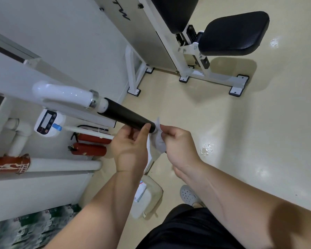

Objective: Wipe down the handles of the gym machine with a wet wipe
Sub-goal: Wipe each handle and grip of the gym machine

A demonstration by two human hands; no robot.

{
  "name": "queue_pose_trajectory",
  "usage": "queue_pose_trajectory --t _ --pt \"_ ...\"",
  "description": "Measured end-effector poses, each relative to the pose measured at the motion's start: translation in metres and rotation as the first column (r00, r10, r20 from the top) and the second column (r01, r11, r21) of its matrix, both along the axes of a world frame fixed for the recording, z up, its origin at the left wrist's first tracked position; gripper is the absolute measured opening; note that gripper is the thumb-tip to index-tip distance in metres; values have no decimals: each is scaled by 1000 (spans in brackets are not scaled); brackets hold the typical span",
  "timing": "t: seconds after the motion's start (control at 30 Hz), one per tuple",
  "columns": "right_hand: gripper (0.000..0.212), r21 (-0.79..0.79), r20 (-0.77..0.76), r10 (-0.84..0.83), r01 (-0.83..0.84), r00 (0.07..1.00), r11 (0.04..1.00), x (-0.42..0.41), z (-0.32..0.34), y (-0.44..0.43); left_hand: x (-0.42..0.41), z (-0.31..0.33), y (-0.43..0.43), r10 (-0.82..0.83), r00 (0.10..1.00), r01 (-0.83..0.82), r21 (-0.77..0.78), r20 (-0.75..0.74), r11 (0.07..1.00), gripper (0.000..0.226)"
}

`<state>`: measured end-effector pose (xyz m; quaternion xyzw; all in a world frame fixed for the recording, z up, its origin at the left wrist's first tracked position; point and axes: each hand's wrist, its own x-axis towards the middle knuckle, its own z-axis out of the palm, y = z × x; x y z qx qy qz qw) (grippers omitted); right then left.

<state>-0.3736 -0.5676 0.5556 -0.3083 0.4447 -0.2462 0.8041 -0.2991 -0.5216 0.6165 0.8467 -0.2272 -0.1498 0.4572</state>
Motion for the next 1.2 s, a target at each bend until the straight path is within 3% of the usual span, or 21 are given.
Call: queue_pose_trajectory --t 0.1,0.23,0.4,0.5,0.57,0.73,0.93,1.03,1.2 --pt "25 40 11 7 -8 1000 999 3 1 -8 1 1 1 -3 1000 3 -2 6 1000 11" --pt "30 -30 -25 61 -62 998 998 1 4 -17 3 1 1 -23 1000 23 10 10 1000 11" --pt "33 -195 -71 127 -138 989 971 -38 11 -4 8 7 4 -75 996 72 72 39 995 36" --pt "44 -256 -86 134 -151 987 955 -45 21 -8 6 16 9 -89 994 83 106 56 991 22" --pt "48 -291 -95 137 -159 986 943 -43 30 -8 6 20 18 -81 996 85 88 -47 992 8" --pt "48 -353 -106 161 -189 981 916 -25 53 16 35 23 57 -326 864 364 28 -384 931 30" --pt "39 -495 -165 233 -285 958 821 37 70 52 95 25 96 -352 792 330 -135 -499 934 31" --pt "40 -533 -221 229 -314 948 786 75 78 70 135 20 119 -323 815 294 -138 -481 946 24" --pt "34 -595 -316 94 -275 944 756 138 83 98 208 11 144 -250 849 194 -164 -466 967 35"
